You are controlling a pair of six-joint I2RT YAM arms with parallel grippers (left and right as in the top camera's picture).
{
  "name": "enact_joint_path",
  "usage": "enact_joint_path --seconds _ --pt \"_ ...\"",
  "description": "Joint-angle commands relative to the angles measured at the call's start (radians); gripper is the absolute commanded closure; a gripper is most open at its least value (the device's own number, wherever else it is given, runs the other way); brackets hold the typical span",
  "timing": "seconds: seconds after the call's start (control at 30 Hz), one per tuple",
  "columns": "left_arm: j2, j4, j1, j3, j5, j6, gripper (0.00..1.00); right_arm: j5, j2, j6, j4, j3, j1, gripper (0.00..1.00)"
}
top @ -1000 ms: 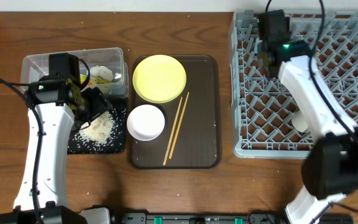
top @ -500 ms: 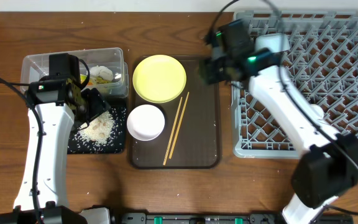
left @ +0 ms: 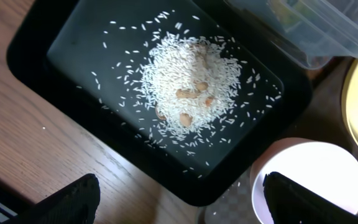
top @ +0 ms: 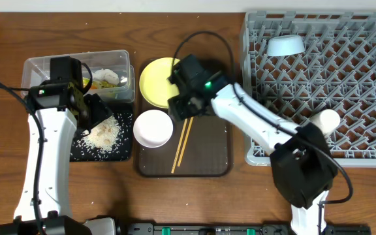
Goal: Sort waste into correct bins and load items into the dishwasher rack
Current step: 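Reach the right gripper to the white bowl and grasp its rim, then carry the white bowl into the rack with the right gripper and release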
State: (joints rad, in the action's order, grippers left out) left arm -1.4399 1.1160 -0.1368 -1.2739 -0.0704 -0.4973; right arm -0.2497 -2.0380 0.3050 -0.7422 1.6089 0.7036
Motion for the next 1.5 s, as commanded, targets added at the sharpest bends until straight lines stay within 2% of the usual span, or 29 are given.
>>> enact_joint_path --seconds 0.0,0.23,0.3,0.37,0.43,0.5,0.83,1.1,1.2,1.27,1.37,1.47 --pt "0.003 0.006 -0.014 0.000 -0.027 0.005 0.13 0.021 -0.027 0.057 -0.012 -0.002 0.042 0.47" --pt "0.003 0.006 -0.014 0.000 -0.024 0.005 0.13 0.043 -0.107 0.122 -0.004 -0.002 0.082 0.58" --pt "0.003 0.006 -0.014 0.000 -0.024 0.005 0.13 0.043 -0.124 0.138 -0.006 -0.002 0.086 0.69" --pt "0.003 0.007 -0.014 0.000 -0.024 0.005 0.13 0.048 -0.127 0.143 0.002 -0.002 0.088 0.75" --pt "0.003 0.007 -0.014 0.000 -0.024 0.005 0.13 0.052 -0.118 0.143 0.016 0.001 0.086 0.91" --pt "0.003 0.008 -0.014 0.000 -0.024 0.005 0.13 0.064 -0.103 0.143 0.020 0.008 0.078 0.99" --pt "0.003 0.009 -0.014 0.000 -0.024 0.005 0.13 0.309 0.116 0.070 -0.018 0.014 -0.010 0.99" --pt "0.003 0.009 -0.014 0.000 -0.024 0.005 0.13 0.672 0.267 -0.028 -0.079 0.014 -0.132 0.99" --pt "0.003 0.009 -0.014 0.000 -0.024 0.005 0.13 0.885 0.282 -0.094 -0.074 0.014 -0.193 0.99" --pt "0.003 0.008 -0.014 0.000 -0.024 0.005 0.13 1.061 0.282 -0.156 -0.058 0.014 -0.232 0.99" --pt "0.003 0.008 -0.014 0.000 -0.024 0.005 0.13 1.279 0.280 -0.326 0.012 0.014 -0.301 0.99" --pt "0.003 0.007 -0.014 0.000 -0.024 0.005 0.13 1.304 0.279 -0.534 0.090 0.013 -0.364 0.99"
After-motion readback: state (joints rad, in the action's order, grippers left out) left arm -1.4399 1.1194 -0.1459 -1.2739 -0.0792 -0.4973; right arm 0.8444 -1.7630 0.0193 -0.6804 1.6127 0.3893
